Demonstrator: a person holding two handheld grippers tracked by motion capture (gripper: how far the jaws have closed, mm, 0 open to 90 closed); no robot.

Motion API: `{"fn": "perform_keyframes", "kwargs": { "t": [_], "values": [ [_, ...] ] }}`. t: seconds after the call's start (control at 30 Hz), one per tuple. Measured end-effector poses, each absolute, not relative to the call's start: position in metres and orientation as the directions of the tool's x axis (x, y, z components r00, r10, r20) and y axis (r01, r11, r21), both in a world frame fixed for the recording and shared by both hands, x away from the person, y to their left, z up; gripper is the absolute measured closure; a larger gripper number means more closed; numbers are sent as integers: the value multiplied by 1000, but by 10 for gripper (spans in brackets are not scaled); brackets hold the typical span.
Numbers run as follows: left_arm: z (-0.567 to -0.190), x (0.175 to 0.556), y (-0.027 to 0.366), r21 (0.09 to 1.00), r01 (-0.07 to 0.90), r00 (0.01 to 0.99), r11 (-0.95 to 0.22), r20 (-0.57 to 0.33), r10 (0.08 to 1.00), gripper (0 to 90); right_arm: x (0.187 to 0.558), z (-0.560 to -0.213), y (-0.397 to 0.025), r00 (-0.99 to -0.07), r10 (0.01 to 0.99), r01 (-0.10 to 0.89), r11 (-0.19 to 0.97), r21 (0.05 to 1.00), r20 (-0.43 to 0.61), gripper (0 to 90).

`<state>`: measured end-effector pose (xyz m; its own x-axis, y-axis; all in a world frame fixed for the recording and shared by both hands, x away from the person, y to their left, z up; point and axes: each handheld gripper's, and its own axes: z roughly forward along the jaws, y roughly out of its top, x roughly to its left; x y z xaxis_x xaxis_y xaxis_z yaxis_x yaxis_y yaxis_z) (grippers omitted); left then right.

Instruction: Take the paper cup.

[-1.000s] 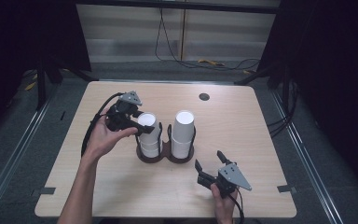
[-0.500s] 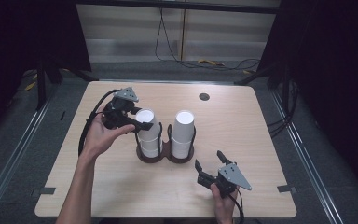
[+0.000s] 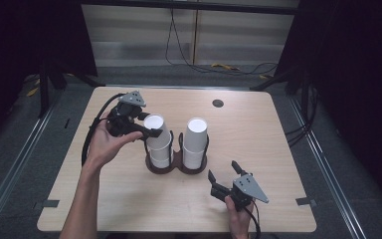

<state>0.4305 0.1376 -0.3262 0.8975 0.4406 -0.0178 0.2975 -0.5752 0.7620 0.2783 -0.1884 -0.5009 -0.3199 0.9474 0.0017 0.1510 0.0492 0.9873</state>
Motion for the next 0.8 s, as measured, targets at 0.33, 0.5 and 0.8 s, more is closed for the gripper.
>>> {"fn": "perform_keyframes", "kwargs": {
  "t": [0.33, 0.5, 0.8],
  "values": [
    [-320, 426, 141, 789, 292, 893, -540, -23, 449, 347, 278, -501, -188, -319, 948, 152, 47, 987, 4, 135],
    [-320, 422, 145, 809, 291, 890, -511, -32, 455, 347, 278, -501, -188, -320, 947, 151, 46, 988, 5, 135],
    [-322, 417, 151, 839, 275, 891, -470, -38, 452, 347, 278, -501, -188, -319, 948, 150, 48, 988, 3, 135]
  ]
}}
